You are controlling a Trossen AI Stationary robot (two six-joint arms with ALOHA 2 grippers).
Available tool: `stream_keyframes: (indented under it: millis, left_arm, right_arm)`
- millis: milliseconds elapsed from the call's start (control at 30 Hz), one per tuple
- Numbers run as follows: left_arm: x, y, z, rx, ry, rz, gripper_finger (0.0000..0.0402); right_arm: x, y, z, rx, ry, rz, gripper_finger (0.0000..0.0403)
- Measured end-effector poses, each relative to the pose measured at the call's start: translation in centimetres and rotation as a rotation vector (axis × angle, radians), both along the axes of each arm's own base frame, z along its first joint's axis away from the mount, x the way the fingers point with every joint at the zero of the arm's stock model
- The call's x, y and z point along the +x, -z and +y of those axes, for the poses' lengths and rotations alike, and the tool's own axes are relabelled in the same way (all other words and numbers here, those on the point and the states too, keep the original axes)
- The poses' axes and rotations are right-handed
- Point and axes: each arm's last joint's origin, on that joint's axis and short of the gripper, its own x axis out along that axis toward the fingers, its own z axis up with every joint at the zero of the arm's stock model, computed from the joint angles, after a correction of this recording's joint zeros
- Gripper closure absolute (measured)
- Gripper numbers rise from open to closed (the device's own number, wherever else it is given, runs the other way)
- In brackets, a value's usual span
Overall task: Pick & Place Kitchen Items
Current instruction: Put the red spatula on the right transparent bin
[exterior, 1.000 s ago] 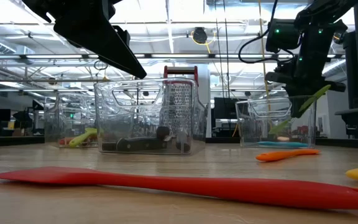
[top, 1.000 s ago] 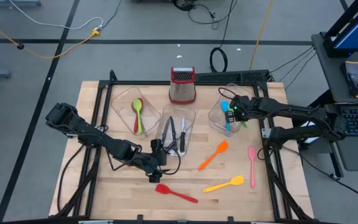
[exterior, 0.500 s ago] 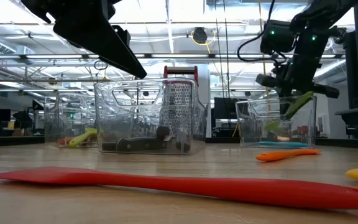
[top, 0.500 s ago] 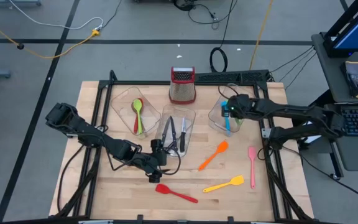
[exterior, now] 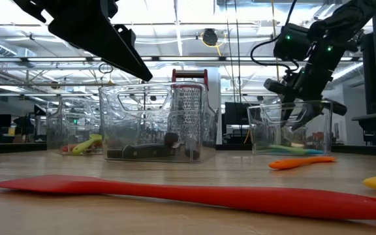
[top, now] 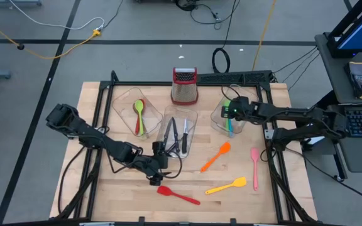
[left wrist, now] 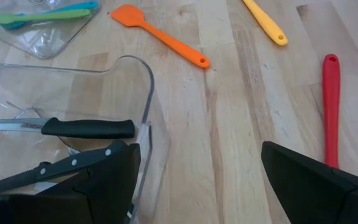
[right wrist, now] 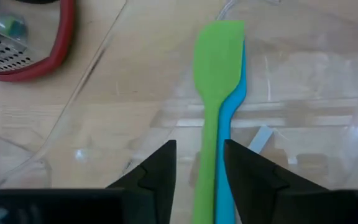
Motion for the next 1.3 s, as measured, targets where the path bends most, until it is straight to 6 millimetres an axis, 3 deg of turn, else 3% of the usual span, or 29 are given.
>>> stream_keyframes:
  millis: [133,300,667,1133,1300]
  left_arm:
    - [-0.2,0.0,-0.4,-0.009,0.004,0.000,0.0066]
    - [-0.5,0.1,-0.9,-0.014,0.018,0.008,0.0066]
    - [-0.6,0.1,-1.1,-0.021,0.019,0.007,0.0066]
    - [-0.6,0.0,-1.1,-0.171,-0.112,0.001,0.0066]
    - [-0.6,0.0,-1.1,-0.184,-0.124,0.000,0.0066]
  right_arm:
    - [-0.3,-0.7,0.2,-0.016,-0.021,-0.024,0.0263]
    - [-1.4,-2.3,0.9,-0.001,-0.115,-0.089,0.0280]
    - [-3.8,-5.5,4.0,-0.108,-0.462,-0.200,0.0395]
    - [-4.1,-6.8,8.2,-0.252,-0.928,-0.250,0.0401]
    - [-3.7,-7.1,9.2,-0.242,-0.974,-0.308,0.0399]
